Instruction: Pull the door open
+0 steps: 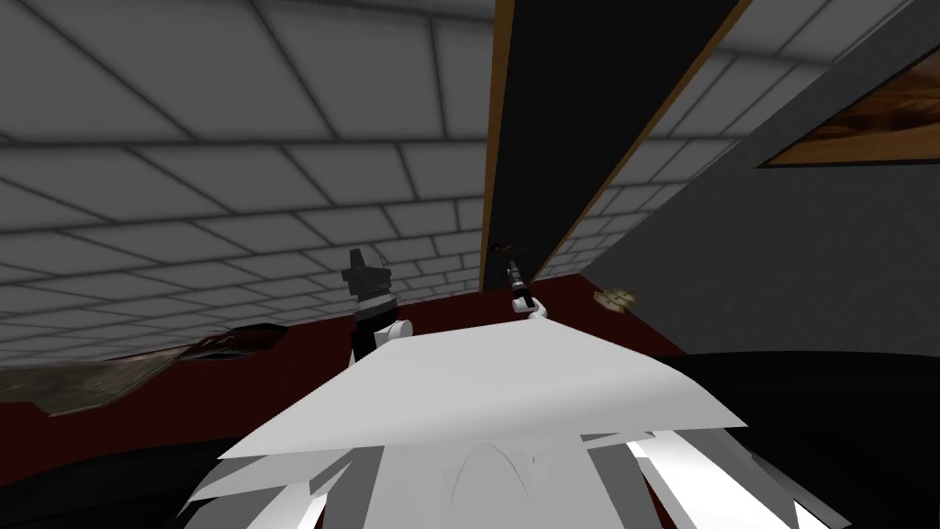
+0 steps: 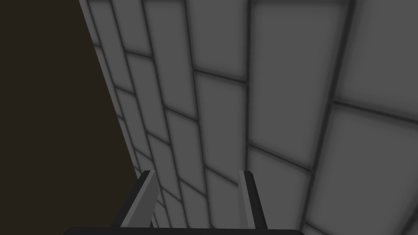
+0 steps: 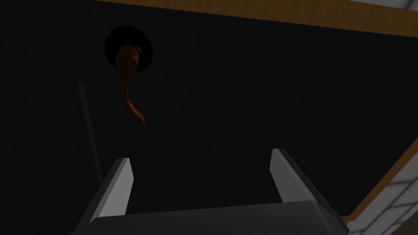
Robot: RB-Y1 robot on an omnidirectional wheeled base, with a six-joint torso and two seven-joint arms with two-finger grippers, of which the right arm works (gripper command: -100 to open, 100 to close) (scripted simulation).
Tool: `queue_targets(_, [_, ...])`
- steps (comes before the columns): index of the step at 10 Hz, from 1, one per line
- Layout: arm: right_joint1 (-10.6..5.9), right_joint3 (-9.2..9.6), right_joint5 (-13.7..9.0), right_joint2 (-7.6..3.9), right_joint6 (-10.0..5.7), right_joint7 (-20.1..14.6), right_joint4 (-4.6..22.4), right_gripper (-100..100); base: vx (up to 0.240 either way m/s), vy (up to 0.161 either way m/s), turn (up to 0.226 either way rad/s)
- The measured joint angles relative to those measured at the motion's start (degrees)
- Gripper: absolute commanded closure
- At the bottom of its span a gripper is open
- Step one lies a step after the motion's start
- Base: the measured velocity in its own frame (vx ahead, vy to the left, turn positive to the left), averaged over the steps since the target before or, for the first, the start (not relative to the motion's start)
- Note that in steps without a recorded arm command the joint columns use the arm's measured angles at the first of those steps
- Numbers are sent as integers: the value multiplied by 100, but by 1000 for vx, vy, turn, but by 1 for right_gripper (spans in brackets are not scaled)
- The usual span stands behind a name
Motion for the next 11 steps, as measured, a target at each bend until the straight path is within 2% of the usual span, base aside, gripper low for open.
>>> queue_targets(2, [-126, -8, -42, -36, -70, -32, 341, -100, 56, -74, 131])
queue_targets(4, [-215, -18, -82, -66, -74, -51, 563, -100, 47, -90, 134])
queue_targets(7, [-439, -37, -150, -129, -152, -104, 1080, -100, 58, -102, 160])
queue_targets(11, [-601, -53, -220, -195, -174, -153, 1490, -100, 33, -72, 83])
